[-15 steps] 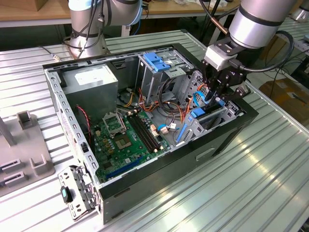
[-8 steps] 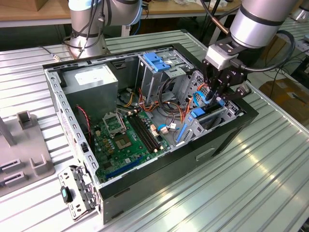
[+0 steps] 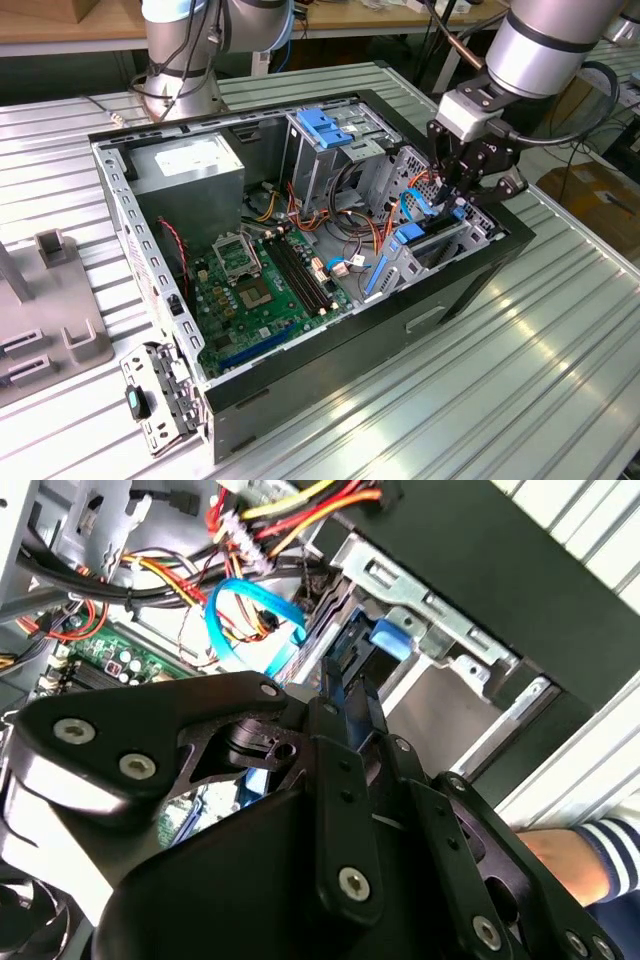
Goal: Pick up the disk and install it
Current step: 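Insert the first disk wire, then insert the second disk wire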
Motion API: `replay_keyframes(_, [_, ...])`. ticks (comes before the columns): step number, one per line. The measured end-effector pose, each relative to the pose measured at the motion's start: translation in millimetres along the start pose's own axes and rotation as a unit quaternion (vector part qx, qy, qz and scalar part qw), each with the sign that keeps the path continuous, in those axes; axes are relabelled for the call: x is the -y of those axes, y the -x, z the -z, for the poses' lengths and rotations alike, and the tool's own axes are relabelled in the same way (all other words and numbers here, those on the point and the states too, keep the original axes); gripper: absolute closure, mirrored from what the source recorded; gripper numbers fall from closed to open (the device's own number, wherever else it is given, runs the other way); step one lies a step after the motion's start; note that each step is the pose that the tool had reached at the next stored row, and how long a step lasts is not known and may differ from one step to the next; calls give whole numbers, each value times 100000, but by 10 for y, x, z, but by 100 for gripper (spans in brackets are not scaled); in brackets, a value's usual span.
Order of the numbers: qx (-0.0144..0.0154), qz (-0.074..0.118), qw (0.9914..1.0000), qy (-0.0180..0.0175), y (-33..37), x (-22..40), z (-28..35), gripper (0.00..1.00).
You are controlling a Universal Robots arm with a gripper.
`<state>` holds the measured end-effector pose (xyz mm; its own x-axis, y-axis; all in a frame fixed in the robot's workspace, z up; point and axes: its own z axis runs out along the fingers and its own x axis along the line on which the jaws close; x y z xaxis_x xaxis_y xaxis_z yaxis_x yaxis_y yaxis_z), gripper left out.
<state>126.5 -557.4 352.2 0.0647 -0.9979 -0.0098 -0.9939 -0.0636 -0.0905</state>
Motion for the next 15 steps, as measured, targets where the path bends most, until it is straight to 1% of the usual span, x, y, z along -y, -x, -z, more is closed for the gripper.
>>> replay_keyframes(1, [0,0,100000,1,-1,18,-2,76])
replay_keyframes(2, [0,0,100000,0,-6,92,-9,76])
replay_keyframes(3, [0,-1,100000,0,-7,106,-10,76])
replay_keyframes(6, [1,1,100000,0,-8,124,-12,76])
replay_keyframes(15, [-2,-3,100000,1,-8,125,-12,76])
